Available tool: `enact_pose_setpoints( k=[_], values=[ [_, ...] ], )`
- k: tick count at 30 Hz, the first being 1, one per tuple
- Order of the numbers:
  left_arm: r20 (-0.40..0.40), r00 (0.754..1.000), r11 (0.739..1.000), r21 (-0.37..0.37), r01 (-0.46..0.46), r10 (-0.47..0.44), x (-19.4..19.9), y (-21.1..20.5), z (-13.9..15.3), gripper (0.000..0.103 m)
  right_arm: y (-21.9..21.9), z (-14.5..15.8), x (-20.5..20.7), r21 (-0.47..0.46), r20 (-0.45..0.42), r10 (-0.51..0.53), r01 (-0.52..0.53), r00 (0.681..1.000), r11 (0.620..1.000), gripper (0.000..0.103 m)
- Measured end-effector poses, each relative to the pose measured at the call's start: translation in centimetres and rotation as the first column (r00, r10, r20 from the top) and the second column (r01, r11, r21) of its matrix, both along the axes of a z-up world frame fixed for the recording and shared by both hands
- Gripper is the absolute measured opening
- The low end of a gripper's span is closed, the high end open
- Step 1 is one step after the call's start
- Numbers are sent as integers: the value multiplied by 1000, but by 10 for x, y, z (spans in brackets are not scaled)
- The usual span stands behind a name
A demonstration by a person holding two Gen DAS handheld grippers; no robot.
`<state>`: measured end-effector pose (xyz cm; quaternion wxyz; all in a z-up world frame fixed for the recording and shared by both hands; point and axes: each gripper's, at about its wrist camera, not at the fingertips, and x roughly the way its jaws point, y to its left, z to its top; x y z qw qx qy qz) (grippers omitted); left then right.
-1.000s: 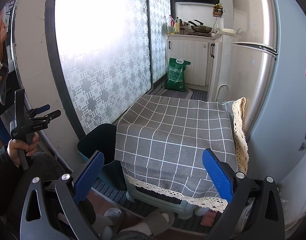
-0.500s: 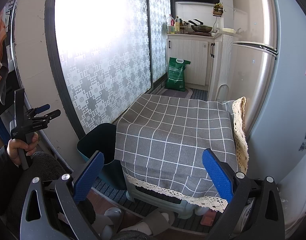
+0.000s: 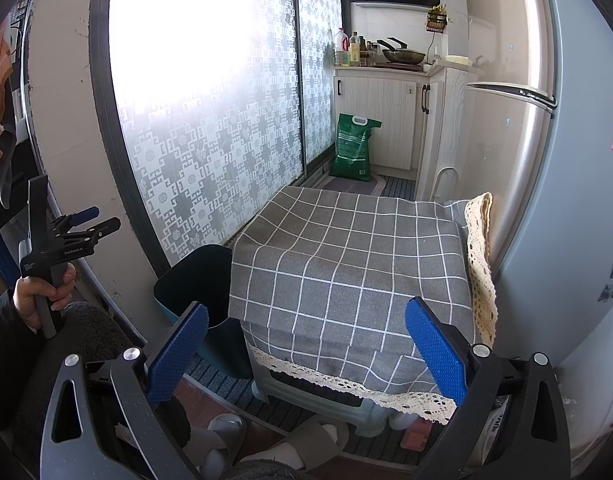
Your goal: Collect trash
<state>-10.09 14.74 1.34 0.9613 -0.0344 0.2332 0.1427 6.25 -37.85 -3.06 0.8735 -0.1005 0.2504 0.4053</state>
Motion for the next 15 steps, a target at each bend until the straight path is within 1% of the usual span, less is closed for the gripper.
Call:
enact_pose_setpoints(
  k=[15],
  values=[
    [1,1000,1000,-4,4,-4,1,-3,0,100,-6,-6,2,-4,0,0,0,1000,1000,100]
  ],
)
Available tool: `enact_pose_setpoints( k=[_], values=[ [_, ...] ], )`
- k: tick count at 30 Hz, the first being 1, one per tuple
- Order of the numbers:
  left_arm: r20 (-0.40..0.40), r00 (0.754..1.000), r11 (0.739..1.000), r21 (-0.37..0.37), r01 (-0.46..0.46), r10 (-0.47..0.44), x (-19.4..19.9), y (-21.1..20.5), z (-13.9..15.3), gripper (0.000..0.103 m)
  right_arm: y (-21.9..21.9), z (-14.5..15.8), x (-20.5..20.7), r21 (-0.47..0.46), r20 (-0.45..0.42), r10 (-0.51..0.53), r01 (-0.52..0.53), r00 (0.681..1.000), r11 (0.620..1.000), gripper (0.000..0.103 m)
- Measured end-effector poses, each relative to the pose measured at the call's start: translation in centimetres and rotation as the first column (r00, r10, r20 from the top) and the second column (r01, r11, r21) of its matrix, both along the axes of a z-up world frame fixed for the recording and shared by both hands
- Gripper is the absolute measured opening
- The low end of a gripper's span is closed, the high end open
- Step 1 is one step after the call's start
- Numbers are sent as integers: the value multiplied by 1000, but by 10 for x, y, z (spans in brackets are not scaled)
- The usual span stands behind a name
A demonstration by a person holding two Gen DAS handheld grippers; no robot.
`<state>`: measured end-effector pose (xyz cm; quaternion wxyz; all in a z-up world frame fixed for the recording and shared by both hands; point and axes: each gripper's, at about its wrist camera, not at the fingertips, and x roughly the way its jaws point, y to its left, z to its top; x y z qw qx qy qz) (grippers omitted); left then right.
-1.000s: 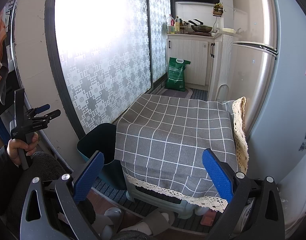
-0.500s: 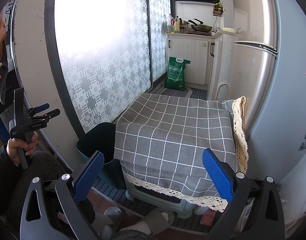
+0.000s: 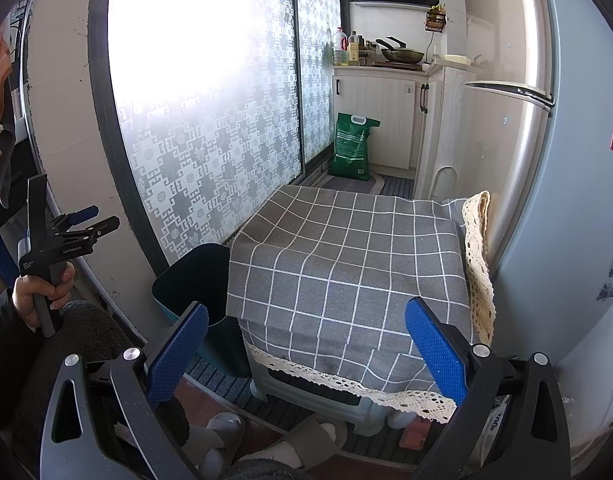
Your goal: Collect trash
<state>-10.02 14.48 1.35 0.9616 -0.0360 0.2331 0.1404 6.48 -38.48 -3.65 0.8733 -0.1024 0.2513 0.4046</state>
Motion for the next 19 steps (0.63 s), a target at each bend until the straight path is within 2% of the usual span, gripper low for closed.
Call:
enact_pose_setpoints(
  k=[19],
  values=[
    [-4,1000,1000,-3,0,0,1,1,-1,100,0,0,-1,-1,-1,-2,2,1000,1000,100]
  ],
)
